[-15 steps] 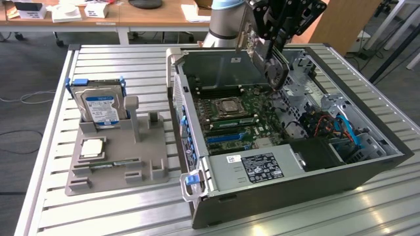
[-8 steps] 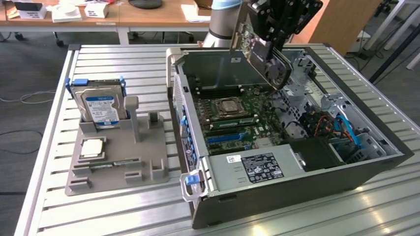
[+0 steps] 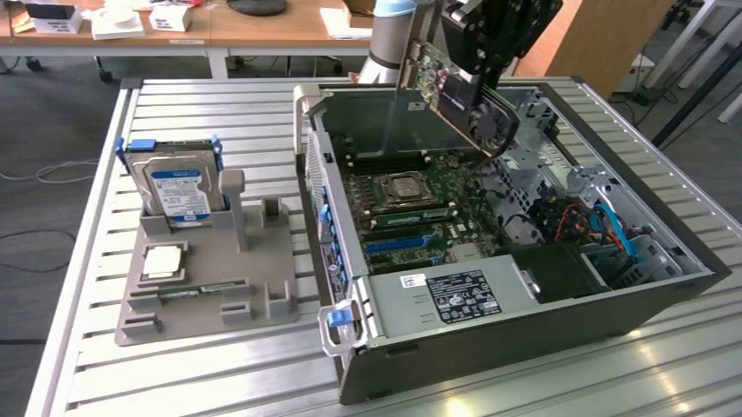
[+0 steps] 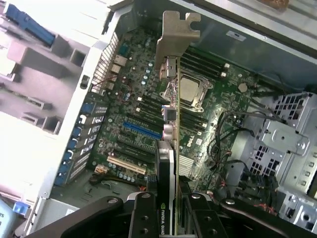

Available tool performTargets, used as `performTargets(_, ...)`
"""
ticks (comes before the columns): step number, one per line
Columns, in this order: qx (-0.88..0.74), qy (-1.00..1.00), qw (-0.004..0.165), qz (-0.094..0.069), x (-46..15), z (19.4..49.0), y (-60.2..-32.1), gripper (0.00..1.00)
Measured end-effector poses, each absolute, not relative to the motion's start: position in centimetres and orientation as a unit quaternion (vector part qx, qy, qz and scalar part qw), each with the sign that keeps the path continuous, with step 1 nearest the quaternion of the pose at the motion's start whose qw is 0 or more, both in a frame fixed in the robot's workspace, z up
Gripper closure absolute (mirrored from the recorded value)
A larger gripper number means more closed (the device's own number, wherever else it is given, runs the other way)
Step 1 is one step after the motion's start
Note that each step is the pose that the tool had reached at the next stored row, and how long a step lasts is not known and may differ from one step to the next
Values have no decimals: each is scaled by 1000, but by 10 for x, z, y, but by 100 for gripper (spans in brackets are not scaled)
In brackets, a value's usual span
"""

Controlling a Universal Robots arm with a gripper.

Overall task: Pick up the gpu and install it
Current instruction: 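Insert the gpu into the slot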

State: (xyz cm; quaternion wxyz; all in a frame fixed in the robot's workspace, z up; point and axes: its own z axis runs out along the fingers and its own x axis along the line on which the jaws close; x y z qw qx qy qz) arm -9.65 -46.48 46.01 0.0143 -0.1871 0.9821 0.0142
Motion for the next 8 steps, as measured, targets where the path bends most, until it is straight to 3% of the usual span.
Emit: performTargets(8,-266,964,13,15,-97,459,-465,73)
